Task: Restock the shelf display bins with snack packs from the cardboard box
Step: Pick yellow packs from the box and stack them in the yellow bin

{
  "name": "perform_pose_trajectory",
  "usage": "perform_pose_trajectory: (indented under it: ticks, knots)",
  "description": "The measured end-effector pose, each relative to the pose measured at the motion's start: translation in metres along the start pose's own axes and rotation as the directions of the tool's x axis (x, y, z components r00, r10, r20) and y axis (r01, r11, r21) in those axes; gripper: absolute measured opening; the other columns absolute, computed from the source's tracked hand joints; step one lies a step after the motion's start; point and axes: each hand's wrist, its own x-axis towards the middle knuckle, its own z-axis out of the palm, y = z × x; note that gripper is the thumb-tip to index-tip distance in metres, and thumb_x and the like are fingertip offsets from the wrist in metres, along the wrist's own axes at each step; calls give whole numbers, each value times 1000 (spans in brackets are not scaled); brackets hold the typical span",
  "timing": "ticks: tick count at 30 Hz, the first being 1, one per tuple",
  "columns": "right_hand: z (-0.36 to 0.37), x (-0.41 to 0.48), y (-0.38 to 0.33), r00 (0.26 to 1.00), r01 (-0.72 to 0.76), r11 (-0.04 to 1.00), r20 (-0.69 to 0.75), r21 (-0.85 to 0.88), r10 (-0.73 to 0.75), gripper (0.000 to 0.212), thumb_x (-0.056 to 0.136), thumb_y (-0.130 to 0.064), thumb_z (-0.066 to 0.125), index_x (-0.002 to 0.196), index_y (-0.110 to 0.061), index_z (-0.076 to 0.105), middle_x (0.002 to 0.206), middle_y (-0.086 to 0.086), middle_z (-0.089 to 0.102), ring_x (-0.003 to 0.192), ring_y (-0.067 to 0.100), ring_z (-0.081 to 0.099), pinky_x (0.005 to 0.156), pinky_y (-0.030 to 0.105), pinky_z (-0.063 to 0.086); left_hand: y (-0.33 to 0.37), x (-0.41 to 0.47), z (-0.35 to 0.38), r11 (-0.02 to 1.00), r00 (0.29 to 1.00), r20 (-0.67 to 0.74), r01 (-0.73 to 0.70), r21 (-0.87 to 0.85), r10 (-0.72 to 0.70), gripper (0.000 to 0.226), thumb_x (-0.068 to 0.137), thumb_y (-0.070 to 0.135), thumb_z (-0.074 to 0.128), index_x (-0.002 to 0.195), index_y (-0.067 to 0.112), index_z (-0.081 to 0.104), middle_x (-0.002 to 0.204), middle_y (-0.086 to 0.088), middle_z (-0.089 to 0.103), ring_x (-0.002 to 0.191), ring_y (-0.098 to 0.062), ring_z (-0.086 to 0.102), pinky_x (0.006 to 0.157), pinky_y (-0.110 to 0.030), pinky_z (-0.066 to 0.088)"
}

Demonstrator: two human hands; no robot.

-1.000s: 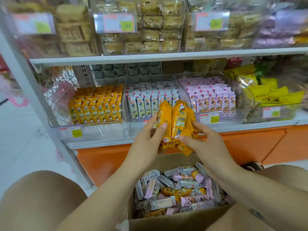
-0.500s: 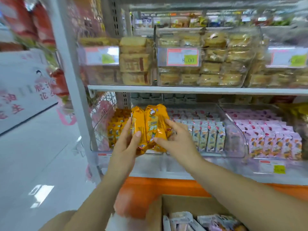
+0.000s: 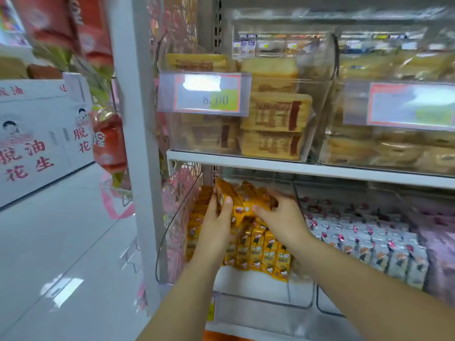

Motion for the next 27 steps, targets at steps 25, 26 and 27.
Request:
perform_pose_trajectory:
  ticks: [25,26,27]
  knots:
    - [-33,-21,-17,945,141,968,-263,-209,-194,26,87,-18,67,113,-18,66,75,-20,55,67,-4,51,60,5,39,-5,8,6,913,951,-9,-295,282,310,49,89,29,65,132,34,42,120,14,44,104,-7,46,90,-27,42]
    - [-35,-26,-17,944,150,973,-268,-173,-193,26,87,-19,67,113,-19,65,78,-19,57,71,-3,55,66,10,43,-5,8,8,899,944,-27,-303,315,328,51,89,30,65,135,30,42,121,12,44,104,-7,45,89,-26,41]
    - [-37,-31,-17,946,153,981,-269,-122,-181,26,87,-21,67,113,-21,64,79,-18,60,74,-1,59,69,16,48,-5,9,10,888,938,-41,-311,339,344,52,90,30,65,136,28,42,123,10,45,106,-8,46,89,-26,40]
